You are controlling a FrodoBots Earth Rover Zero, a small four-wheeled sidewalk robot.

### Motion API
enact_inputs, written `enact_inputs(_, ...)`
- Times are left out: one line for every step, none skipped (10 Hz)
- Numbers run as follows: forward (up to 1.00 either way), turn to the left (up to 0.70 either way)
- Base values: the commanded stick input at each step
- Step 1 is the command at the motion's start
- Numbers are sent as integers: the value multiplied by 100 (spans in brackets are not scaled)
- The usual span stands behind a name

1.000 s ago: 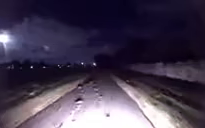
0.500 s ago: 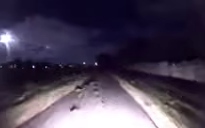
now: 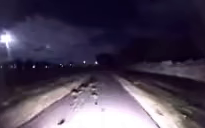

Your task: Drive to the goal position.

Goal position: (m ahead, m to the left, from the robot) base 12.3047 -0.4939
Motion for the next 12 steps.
enact_inputs(85,0)
enact_inputs(85,0)
enact_inputs(85,0)
enact_inputs(85,0)
enact_inputs(85,0)
enact_inputs(85,0)
enact_inputs(85,0)
enact_inputs(85,0)
enact_inputs(85,0)
enact_inputs(85,0)
enact_inputs(85,0)
enact_inputs(85,0)
